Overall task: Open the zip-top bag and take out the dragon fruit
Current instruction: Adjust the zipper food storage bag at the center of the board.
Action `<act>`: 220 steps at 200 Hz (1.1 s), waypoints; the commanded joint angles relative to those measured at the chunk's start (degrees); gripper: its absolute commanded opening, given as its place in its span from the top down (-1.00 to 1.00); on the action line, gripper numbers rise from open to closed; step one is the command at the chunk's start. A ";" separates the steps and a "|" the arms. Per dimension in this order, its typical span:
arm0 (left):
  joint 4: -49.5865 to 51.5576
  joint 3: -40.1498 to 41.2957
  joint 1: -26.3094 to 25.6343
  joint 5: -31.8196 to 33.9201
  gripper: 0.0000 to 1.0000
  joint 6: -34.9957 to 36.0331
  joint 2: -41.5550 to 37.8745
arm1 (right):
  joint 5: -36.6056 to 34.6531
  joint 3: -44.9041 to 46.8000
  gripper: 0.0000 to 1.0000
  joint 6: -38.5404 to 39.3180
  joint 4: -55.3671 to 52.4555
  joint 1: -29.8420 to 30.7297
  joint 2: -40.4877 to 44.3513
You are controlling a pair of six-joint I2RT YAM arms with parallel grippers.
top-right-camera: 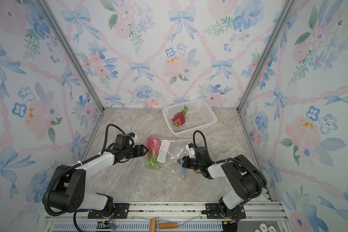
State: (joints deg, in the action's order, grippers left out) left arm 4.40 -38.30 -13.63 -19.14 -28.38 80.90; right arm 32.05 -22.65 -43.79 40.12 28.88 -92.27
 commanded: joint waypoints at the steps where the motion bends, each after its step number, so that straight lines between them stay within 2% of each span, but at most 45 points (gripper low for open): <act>1: 0.55 1.13 0.65 -0.89 -0.33 0.24 0.04 | 3.82 0.19 0.88 -2.38 11.21 0.42 -2.28; 19: -1.23 1.65 1.17 -3.29 0.30 -0.36 1.09 | 4.70 -0.09 0.84 -3.12 14.18 0.97 -5.22; 27: -1.73 1.45 1.30 -4.54 0.67 -0.53 1.58 | 4.48 -0.67 0.84 -2.69 12.46 1.02 -5.90; 38: -1.73 0.78 1.43 -6.17 1.00 -0.49 1.93 | 2.42 -1.61 0.84 -1.53 8.20 0.84 -6.39; 67: -0.92 -1.49 1.43 -8.47 1.00 -0.41 -2.17 | -3.32 -2.75 0.89 -0.37 -3.47 -0.97 -7.41; 92: 1.02 -6.52 0.88 -11.01 1.00 0.14 -7.41 | -4.53 -2.13 0.90 -1.55 -3.82 -2.72 -8.96; 115: 4.05 -12.60 -2.97 -12.80 1.00 1.00 -9.49 | -4.16 -2.13 0.90 -1.71 -2.37 -2.70 -10.27; 158: 11.04 -24.33 -15.08 -6.52 1.00 2.79 -7.44 | -2.48 -0.69 0.90 -4.73 7.80 -2.80 -14.45; 177: 13.45 -22.59 -15.42 -3.60 1.00 3.23 -7.25 | -2.27 -0.01 0.90 -5.76 10.82 -2.78 -15.80; 189: 13.27 -22.81 -16.26 -6.34 1.00 -0.42 -8.26 | -1.95 0.29 0.91 -5.82 11.50 -2.88 -16.27; 201: 13.71 -23.92 -20.18 0.74 1.00 1.23 -10.09 | -2.16 0.52 0.91 -5.35 11.65 -2.83 -16.36; 209: 14.84 -22.62 -19.28 3.94 1.00 2.10 -10.53 | -2.15 0.38 0.91 -5.25 11.79 -2.87 -16.51; 220: 14.92 -18.66 -13.77 -0.31 1.00 1.59 -9.97 | -1.69 0.29 0.91 -5.45 12.87 -2.87 -16.71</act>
State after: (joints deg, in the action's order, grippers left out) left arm 17.04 -61.23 -31.68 -21.30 -27.20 72.55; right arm 31.73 -24.14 -49.63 55.48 26.28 -105.25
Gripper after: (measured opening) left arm 0.055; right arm 0.049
